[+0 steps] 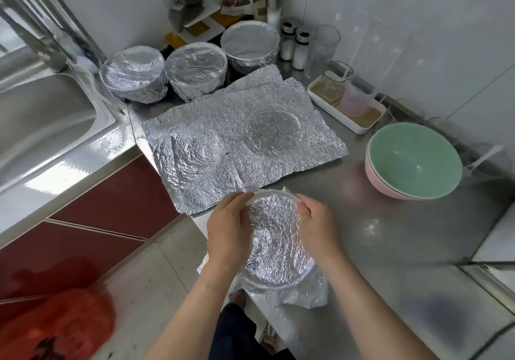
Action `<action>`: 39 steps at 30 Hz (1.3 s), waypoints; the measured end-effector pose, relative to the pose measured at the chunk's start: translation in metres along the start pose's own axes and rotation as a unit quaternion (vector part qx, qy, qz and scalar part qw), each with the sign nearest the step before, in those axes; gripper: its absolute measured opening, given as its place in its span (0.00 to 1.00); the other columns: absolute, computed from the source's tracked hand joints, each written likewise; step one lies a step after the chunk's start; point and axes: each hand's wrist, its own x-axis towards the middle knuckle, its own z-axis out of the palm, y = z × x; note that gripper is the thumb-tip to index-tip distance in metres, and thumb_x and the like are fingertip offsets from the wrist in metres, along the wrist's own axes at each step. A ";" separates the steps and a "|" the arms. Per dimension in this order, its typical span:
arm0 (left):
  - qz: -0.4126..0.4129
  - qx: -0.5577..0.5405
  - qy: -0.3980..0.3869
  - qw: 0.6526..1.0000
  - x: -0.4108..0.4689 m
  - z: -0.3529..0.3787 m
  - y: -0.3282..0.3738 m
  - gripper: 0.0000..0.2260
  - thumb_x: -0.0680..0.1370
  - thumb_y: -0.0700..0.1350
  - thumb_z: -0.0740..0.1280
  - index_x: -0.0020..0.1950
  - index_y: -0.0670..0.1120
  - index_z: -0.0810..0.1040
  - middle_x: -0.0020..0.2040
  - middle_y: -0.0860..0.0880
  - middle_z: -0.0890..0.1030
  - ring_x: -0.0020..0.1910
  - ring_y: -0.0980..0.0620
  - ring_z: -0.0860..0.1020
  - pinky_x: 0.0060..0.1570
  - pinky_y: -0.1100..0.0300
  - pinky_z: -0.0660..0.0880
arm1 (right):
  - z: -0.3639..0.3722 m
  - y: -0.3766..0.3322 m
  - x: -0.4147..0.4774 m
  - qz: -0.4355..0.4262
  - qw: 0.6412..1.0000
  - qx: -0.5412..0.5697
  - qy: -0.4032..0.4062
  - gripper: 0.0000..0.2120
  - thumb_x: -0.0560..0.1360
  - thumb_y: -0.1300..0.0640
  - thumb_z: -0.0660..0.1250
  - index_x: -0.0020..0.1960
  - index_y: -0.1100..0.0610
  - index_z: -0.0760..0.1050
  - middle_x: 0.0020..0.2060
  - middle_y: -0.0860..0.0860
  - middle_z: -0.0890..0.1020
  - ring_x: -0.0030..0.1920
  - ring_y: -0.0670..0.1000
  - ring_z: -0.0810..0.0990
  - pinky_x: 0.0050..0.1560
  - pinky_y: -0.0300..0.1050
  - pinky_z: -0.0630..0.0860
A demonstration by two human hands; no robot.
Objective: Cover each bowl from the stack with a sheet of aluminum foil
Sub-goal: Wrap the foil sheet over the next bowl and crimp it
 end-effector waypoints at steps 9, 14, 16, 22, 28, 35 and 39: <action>0.063 0.030 -0.027 0.997 0.016 0.004 0.001 0.13 0.81 0.42 0.63 0.64 0.46 0.79 0.61 0.50 0.80 0.58 0.49 0.77 0.56 0.55 0.75 | -0.005 -0.003 -0.005 0.046 0.995 0.077 0.034 0.21 0.81 0.54 0.58 0.73 0.58 0.66 0.57 0.48 0.75 0.57 0.43 0.74 0.61 0.41 0.69; 0.064 0.011 -0.018 0.998 0.004 0.012 -0.003 0.13 0.81 0.42 0.64 0.65 0.45 0.79 0.62 0.50 0.80 0.58 0.49 0.79 0.57 0.60 0.73 | -0.015 -0.016 0.006 0.026 0.996 0.060 -0.065 0.20 0.83 0.52 0.54 0.73 0.56 0.67 0.66 0.49 0.75 0.60 0.44 0.73 0.55 0.32 0.66; 0.058 0.007 -0.015 0.998 0.002 0.012 -0.001 0.13 0.81 0.41 0.64 0.64 0.45 0.80 0.62 0.49 0.80 0.59 0.49 0.79 0.59 0.62 0.70 | -0.017 -0.015 0.007 0.011 0.997 0.031 -0.072 0.19 0.83 0.52 0.55 0.71 0.55 0.69 0.62 0.50 0.79 0.52 0.42 0.74 0.44 0.25 0.67; 0.071 0.018 -0.018 0.997 -0.004 0.016 -0.002 0.13 0.80 0.39 0.65 0.63 0.45 0.80 0.63 0.49 0.80 0.61 0.50 0.78 0.62 0.63 0.68 | -0.020 -0.002 0.002 -0.016 0.998 0.040 -0.045 0.13 0.82 0.57 0.58 0.61 0.56 0.78 0.26 0.42 0.71 0.25 0.39 0.69 0.29 0.31 0.65; 0.089 0.024 -0.053 0.994 -0.001 0.017 -0.001 0.14 0.80 0.38 0.64 0.64 0.46 0.79 0.64 0.50 0.79 0.62 0.50 0.77 0.62 0.63 0.67 | -0.021 0.005 -0.007 -0.011 0.997 0.053 -0.052 0.13 0.82 0.55 0.57 0.61 0.57 0.77 0.43 0.48 0.81 0.41 0.42 0.75 0.40 0.35 0.69; 0.153 0.051 -0.087 0.983 0.010 0.017 0.014 0.17 0.80 0.39 0.64 0.68 0.47 0.76 0.64 0.50 0.79 0.61 0.48 0.77 0.58 0.56 0.74 | -0.041 0.005 0.000 0.005 0.995 0.029 -0.091 0.20 0.82 0.50 0.56 0.73 0.52 0.66 0.66 0.48 0.74 0.61 0.41 0.70 0.57 0.33 0.63; 0.100 0.106 -0.061 0.987 -0.007 0.013 0.008 0.19 0.82 0.48 0.60 0.73 0.46 0.69 0.70 0.45 0.73 0.69 0.43 0.69 0.67 0.47 0.69 | -0.036 0.006 0.001 -0.019 0.995 -0.018 -0.099 0.19 0.82 0.51 0.55 0.71 0.54 0.69 0.64 0.49 0.76 0.62 0.45 0.74 0.55 0.32 0.64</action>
